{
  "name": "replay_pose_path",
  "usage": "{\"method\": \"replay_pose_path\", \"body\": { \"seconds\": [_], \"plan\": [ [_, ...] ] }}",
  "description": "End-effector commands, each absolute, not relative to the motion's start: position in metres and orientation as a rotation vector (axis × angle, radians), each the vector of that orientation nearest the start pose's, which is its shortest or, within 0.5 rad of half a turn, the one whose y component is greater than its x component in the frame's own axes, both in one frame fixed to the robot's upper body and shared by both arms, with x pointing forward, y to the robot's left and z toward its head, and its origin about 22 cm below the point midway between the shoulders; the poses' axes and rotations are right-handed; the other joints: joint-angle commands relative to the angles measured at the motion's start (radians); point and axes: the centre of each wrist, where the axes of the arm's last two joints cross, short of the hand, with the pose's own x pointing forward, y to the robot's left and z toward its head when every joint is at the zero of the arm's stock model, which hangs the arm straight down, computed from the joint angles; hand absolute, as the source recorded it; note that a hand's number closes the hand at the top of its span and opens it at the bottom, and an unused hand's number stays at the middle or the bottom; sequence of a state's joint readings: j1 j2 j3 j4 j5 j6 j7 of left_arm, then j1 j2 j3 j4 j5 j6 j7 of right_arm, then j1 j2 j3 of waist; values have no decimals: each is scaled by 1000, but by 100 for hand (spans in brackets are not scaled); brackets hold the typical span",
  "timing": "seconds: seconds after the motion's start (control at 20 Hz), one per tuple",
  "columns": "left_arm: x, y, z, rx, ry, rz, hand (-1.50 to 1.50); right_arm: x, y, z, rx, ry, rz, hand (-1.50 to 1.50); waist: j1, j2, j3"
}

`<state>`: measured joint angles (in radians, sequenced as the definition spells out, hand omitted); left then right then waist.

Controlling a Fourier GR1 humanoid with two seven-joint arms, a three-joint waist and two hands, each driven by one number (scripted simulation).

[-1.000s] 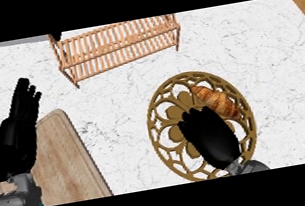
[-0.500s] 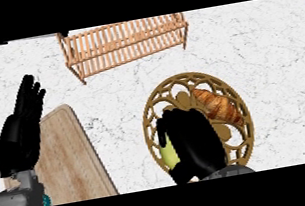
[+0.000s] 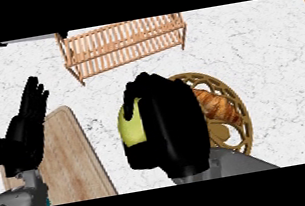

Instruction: Pick the lemon from the placemat and place it in the tiered shelf

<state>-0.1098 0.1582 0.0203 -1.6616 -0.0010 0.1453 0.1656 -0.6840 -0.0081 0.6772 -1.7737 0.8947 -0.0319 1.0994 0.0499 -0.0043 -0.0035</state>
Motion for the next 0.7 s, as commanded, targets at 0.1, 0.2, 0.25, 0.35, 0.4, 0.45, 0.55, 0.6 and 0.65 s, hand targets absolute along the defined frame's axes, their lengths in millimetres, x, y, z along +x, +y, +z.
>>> {"method": "replay_pose_path", "body": {
  "seconds": [0.1, 0.2, 0.25, 0.35, 0.4, 0.45, 0.55, 0.6, 0.65],
  "plan": [
    [258, 252, 61, 220, -1610, 8, 0, 244, 9, 231, -857, -1547, 602, 150, -15, -1, 2],
    [266, 251, 62, 218, -1611, 26, 0, 263, 16, 242, -865, -1533, 589, 150, -13, 3, 2],
    [270, 263, 63, 224, -1622, 9, 0, 267, 18, 239, -845, -1546, 577, 150, -18, 5, 2],
    [275, 254, 52, 226, -1620, 26, 0, 287, 20, 247, -866, -1552, 563, 150, -21, 9, 1],
    [271, 260, 56, 220, -1605, 26, 0, 292, 15, 249, -845, -1547, 554, 150, -24, 7, 2],
    [265, 255, 66, 217, -1619, 12, 0, 301, 18, 253, -858, -1540, 549, 150, -16, 5, 3],
    [264, 268, 55, 212, -1613, -9, 0, 315, 18, 237, -867, -1555, 488, 150, -13, 10, 2],
    [265, 263, 67, 213, -1611, 13, 0, 326, 14, 243, -868, -1552, 496, 150, -15, 9, 3],
    [270, 256, 61, 230, -1611, 17, 0, 327, 12, 237, -857, -1562, 491, 150, -26, 8, 3]
  ]
}}
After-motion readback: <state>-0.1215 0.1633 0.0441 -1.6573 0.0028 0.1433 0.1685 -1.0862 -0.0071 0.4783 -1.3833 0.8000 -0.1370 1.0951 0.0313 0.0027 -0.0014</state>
